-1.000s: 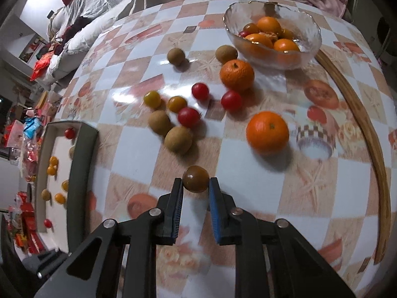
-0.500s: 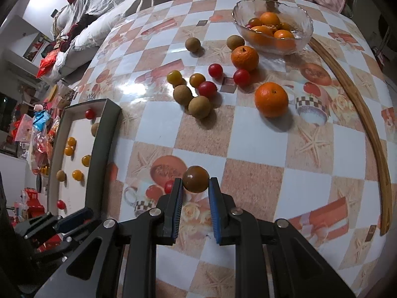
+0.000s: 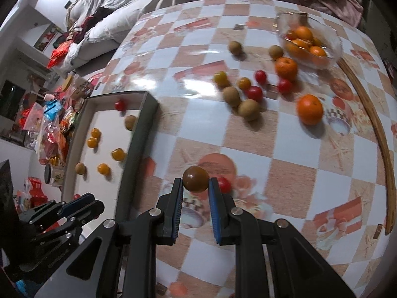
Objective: Organize fruits
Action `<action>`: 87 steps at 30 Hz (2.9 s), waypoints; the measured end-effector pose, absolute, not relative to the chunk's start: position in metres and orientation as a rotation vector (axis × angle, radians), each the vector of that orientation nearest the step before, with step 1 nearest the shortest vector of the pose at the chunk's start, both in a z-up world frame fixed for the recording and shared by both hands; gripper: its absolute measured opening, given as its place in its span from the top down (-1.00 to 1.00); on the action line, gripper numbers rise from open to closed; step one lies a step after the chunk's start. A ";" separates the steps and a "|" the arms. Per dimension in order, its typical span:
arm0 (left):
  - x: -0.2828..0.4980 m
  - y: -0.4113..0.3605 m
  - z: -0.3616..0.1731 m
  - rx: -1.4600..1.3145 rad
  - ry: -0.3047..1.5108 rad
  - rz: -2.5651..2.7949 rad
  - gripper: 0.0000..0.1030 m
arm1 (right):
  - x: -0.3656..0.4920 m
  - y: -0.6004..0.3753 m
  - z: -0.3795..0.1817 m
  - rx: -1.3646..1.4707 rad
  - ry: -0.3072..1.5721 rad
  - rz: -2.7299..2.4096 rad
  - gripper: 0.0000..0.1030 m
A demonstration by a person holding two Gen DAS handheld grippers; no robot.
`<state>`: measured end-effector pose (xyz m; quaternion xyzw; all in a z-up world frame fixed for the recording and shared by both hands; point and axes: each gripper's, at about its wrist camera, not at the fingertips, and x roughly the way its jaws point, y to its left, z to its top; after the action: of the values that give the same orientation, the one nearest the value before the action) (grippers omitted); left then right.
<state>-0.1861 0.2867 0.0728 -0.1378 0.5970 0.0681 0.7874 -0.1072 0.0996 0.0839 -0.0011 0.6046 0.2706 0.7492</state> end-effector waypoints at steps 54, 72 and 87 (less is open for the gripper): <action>-0.212 0.352 0.021 -0.299 1.337 0.290 -0.15 | -0.103 0.304 0.033 -0.344 1.403 0.803 0.39; -0.217 0.356 0.033 -0.258 1.354 0.286 -0.74 | -0.121 0.294 0.079 -0.335 1.341 0.762 -0.89; -0.224 0.353 0.049 -0.262 1.327 0.297 -1.00 | -0.119 0.247 0.079 -0.282 1.360 0.585 -1.00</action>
<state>-0.2237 0.3533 0.0488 -0.1210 0.6117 0.1371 0.7697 -0.1186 0.2468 0.0793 -0.1283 0.6174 0.2657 0.7292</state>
